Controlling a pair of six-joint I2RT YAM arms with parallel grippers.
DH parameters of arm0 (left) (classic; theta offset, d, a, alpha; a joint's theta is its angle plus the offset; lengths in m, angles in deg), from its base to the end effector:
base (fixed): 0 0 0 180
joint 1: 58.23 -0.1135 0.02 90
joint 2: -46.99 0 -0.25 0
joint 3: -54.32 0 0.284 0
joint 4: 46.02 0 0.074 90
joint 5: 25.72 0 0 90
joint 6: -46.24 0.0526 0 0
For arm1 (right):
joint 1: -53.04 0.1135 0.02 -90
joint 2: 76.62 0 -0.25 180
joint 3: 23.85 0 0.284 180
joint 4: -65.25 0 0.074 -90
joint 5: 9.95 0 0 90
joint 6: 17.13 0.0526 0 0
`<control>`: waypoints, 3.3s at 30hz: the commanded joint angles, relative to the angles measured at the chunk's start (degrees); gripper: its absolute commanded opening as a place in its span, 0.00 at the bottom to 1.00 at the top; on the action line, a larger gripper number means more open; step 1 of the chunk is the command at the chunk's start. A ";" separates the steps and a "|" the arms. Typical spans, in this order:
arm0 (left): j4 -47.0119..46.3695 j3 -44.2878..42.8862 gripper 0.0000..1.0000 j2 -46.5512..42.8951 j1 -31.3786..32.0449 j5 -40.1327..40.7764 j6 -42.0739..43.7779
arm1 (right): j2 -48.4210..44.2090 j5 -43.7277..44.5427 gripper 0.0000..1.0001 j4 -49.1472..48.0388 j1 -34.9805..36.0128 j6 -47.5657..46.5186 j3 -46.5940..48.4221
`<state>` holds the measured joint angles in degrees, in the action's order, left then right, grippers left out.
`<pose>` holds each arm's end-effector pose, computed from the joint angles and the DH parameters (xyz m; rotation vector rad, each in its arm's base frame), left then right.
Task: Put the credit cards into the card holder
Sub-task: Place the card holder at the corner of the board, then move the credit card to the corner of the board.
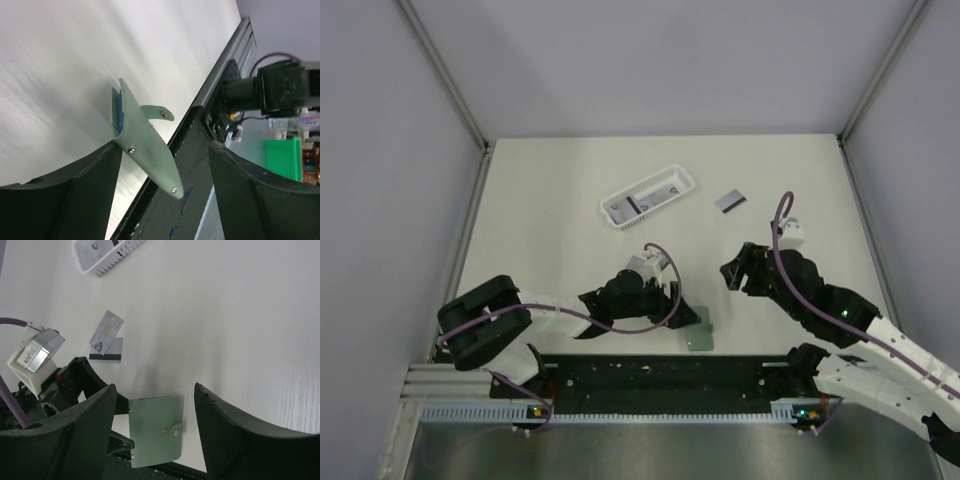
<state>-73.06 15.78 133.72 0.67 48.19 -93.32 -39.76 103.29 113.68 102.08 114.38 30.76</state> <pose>0.1483 -0.2740 0.1065 0.3992 2.2177 -1.4325 0.1439 0.1342 0.2876 0.1070 2.1016 0.5432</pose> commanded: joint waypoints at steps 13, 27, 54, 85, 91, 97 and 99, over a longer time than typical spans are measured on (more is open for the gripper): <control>34.14 3.58 0.75 -28.72 -14.76 21.11 4.83 | 31.05 -17.52 0.55 -22.67 -1.31 -8.39 5.39; 35.02 8.68 0.25 -32.24 -24.97 18.74 5.53 | 53.40 -14.10 0.50 -29.55 -11.12 -7.15 15.06; 40.21 9.21 0.45 -42.97 -25.06 17.07 6.93 | 92.51 -3.73 0.65 -7.05 -35.41 -21.30 64.54; 40.82 10.97 0.43 -46.92 -25.14 16.36 6.32 | 97.44 -3.05 0.63 6.40 -32.69 -19.72 67.02; 42.93 12.11 0.43 -51.05 -25.06 16.36 6.05 | 96.03 -6.19 0.60 5.96 -31.72 -18.76 65.25; 45.39 12.46 0.42 -54.39 -25.06 16.45 6.14 | 94.54 -6.20 0.55 5.52 -30.67 -17.17 60.43; 45.66 12.64 0.42 -54.92 -25.06 16.45 6.23 | 93.31 -6.19 0.55 4.82 -29.97 -17.00 58.15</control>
<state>-27.78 27.62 80.28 -24.18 65.15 -87.18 54.51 97.94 113.09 70.04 96.92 94.41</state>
